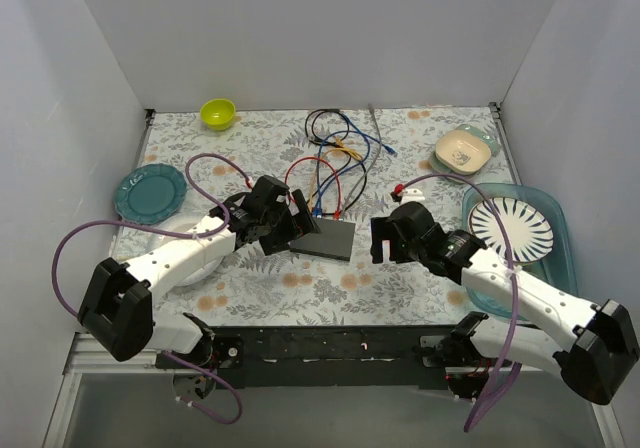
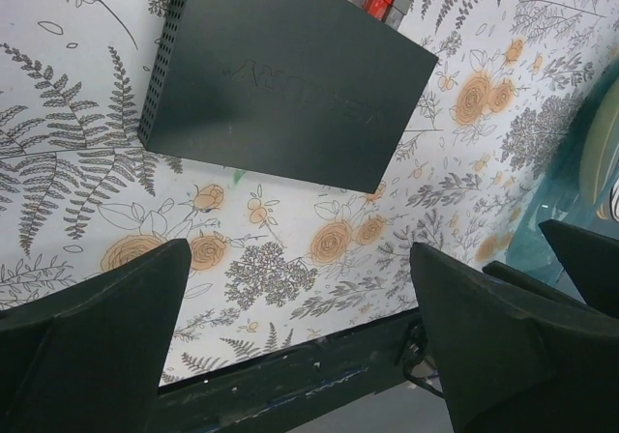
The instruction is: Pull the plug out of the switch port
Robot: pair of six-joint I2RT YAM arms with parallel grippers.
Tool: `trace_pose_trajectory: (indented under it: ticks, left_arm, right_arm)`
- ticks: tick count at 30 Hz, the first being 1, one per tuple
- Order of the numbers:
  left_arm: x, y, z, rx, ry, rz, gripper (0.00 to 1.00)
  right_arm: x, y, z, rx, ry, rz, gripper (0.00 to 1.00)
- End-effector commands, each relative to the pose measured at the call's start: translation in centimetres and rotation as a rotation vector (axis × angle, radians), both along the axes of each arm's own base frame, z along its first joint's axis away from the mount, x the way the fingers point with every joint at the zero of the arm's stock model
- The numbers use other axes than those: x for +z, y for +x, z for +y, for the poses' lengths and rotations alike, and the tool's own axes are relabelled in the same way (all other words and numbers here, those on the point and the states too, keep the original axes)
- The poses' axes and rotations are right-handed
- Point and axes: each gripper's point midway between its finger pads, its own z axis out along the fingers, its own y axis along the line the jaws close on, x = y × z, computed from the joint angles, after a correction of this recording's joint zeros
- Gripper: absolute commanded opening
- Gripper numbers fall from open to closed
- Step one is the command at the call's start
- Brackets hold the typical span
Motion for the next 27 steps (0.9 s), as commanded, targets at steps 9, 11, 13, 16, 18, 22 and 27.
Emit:
trace_pose_trajectory:
  ticks: [9,11,13,16,18,22,27]
  left_arm:
    - [-2.4,2.2,5.0,0.24,0.063,0.1,0.7]
    - [-2.5,1.6,4.4,0.216,0.018,0.109,0.37]
    - [-3.3,0.8,4.3,0.208,0.003,0.136,0.02]
    - [-4.4,-0.1,4.2,0.185,0.005,0.173,0.0]
    - [-5.1,-0.8,4.4,0.171,0.018,0.193,0.0]
    - [-6.3,-2.0,4.1,0.124,0.001,0.223,0.0]
    - [-8.0,-3.3,3.5,0.089,-0.029,0.272,0.0]
  right_arm:
    - [0.1,6.8,2.4,-0.121,0.147,0.048,0.36]
    - [1.0,9.2,2.8,-0.129,0.227,0.028,0.21]
    - [0.0,10.6,3.4,-0.123,0.23,0.066,0.1]
    - [-0.9,12.8,5.2,-0.074,0.205,0.124,0.01]
    - [-2.2,13.6,6.4,-0.04,0.187,0.185,0.01]
    - [-3.9,14.6,8.0,-0.001,0.201,0.232,0.01]
    - [-6.6,15.0,8.9,0.013,0.196,0.297,0.01]
